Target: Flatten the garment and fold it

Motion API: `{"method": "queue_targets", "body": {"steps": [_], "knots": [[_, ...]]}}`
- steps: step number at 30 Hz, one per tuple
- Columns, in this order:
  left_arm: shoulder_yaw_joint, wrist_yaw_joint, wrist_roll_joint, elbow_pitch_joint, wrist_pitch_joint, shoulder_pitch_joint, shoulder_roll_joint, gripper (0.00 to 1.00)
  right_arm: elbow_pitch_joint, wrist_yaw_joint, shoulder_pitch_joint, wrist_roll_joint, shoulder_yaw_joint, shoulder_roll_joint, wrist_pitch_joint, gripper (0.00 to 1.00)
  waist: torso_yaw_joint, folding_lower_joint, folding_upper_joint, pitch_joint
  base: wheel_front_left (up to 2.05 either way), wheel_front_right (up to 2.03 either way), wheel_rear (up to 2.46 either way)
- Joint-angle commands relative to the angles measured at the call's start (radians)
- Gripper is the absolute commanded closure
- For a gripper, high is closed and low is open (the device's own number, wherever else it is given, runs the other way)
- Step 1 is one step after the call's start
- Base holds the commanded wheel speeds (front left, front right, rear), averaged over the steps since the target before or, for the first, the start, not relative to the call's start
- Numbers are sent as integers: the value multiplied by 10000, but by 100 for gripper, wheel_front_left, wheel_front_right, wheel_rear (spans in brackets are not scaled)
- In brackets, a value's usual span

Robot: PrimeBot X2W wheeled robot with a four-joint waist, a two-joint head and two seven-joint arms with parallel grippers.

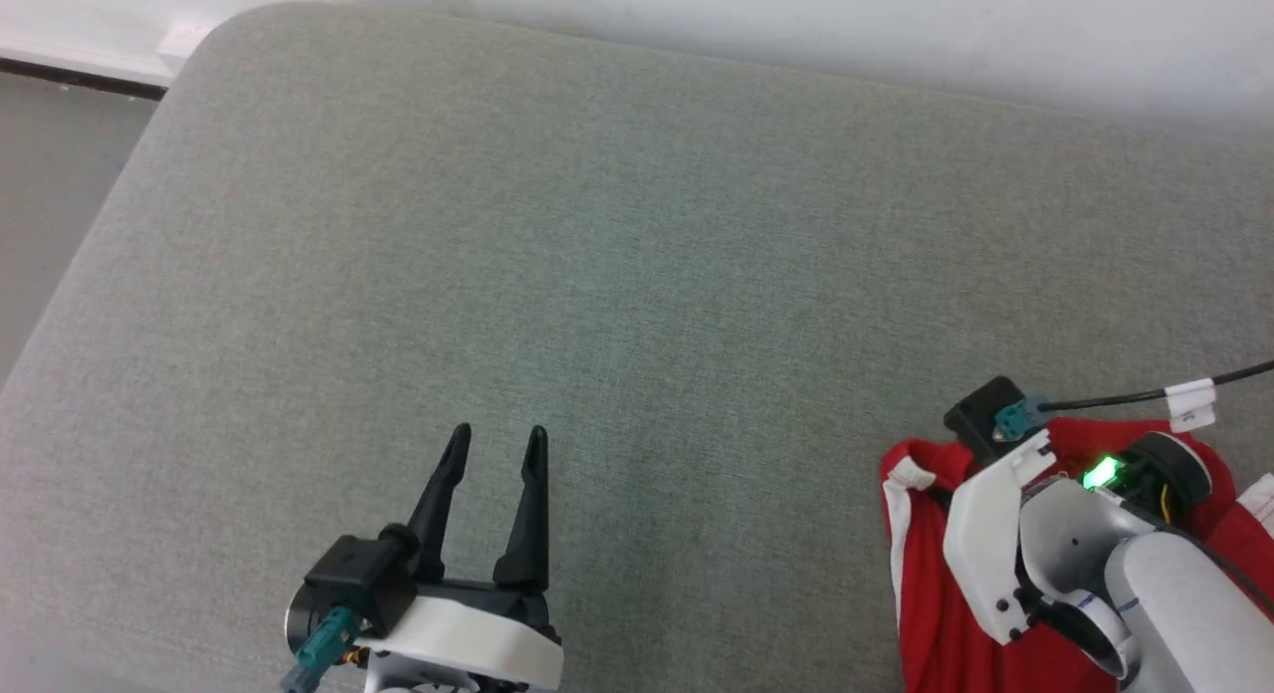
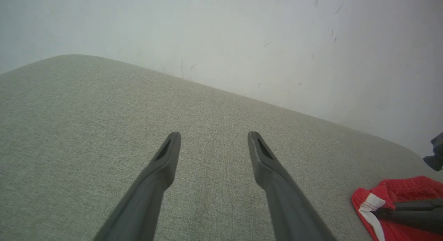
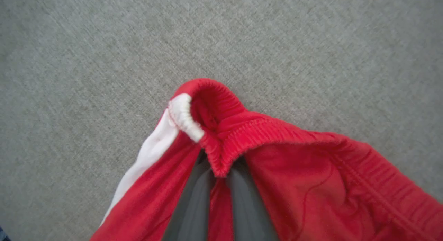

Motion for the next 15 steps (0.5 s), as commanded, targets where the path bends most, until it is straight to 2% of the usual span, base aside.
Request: {"method": "queue_targets", "body": {"steps": [1, 9, 15], "knots": [[22, -70, -22, -6, -45, -148, -89, 0, 164, -25, -120, -63, -90, 3, -129, 100, 57, -1, 0, -20, 0, 0, 0], [77, -169, 16, 7, -47, -184, -184, 0, -366, -25, -1763, -319, 33, -254, -371, 100, 223, -1, 0, -95, 0, 0, 0], [108, -264, 25, 80, -48, -222, -244, 0, -164, -25, -3334, -325, 1530, 333, -594, 100, 450, -1, 0, -44, 0, 0, 0]]}}
